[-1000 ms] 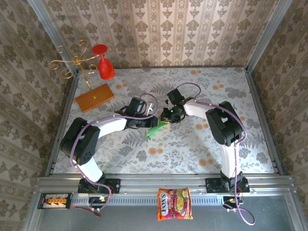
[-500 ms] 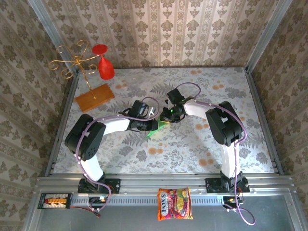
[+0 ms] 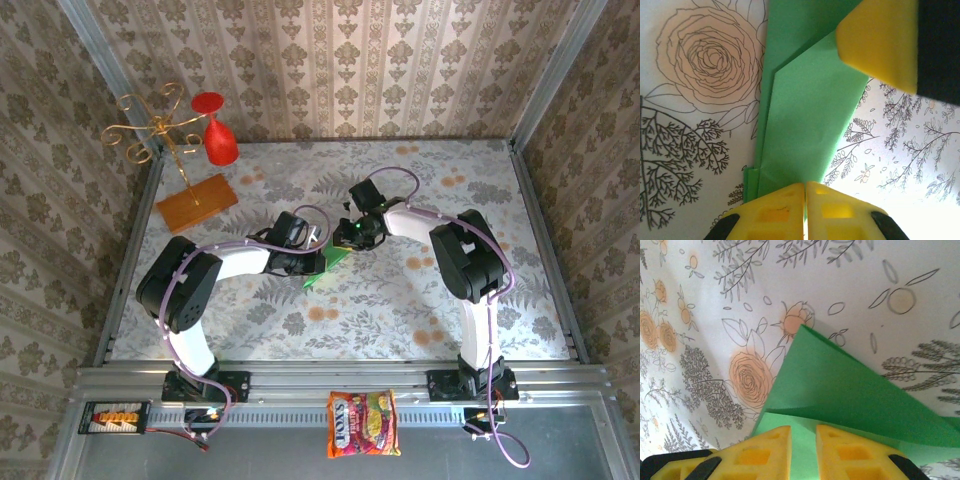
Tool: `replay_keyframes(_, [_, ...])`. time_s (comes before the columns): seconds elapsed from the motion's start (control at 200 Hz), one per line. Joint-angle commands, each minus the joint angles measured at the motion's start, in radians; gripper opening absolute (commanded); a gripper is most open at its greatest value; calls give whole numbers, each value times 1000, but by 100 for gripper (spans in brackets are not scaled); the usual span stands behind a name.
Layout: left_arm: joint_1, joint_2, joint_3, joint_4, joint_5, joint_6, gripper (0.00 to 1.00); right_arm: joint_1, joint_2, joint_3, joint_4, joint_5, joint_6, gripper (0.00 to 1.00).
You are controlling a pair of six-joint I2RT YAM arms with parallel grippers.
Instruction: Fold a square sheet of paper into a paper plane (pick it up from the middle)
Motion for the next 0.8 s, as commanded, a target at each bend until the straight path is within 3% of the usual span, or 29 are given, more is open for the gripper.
replay_keyframes(0.0, [3,14,-21,-8,-16,-15,9,-11,-26,8,-28,19,-33,21])
replay_keyframes(0.795, [3,-5,-42,-33,-39,-18,8,-17,85,74,-93,36,-71,20])
